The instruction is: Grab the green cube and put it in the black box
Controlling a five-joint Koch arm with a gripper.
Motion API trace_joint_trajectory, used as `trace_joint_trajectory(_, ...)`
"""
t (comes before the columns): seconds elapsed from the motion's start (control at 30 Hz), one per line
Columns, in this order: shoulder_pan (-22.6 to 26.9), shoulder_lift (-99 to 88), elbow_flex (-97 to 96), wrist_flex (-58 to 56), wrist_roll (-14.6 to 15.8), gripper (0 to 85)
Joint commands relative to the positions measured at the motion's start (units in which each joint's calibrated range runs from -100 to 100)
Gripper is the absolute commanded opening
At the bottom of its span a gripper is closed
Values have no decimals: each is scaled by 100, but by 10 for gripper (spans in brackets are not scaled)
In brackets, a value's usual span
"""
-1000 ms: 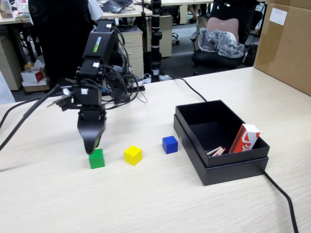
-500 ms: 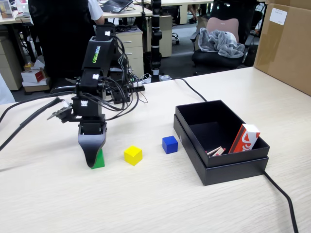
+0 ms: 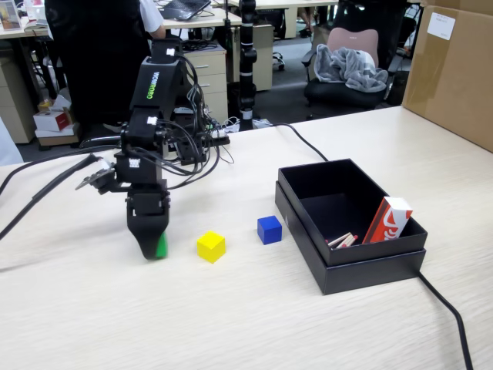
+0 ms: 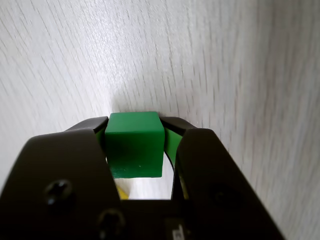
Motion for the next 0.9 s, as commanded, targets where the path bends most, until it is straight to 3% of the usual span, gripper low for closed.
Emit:
trace_joint_trajectory(0.0,78,-1363,214,-277,39,7)
trace_joint_trajectory(0.2,591,-3406,232,-1072,264,8)
trace_joint_trajectory(0.47,1910,-4438,776,-1322,894,8)
trace_joint_trajectory(0.6,2393,-4197,1275,-1322,1089,9)
trace_joint_trajectory(0.7,2842,-2775,2299,-1322,1260,9)
trace_joint_trajectory(0.87,2940,-1455,2698,-1227,1309,9)
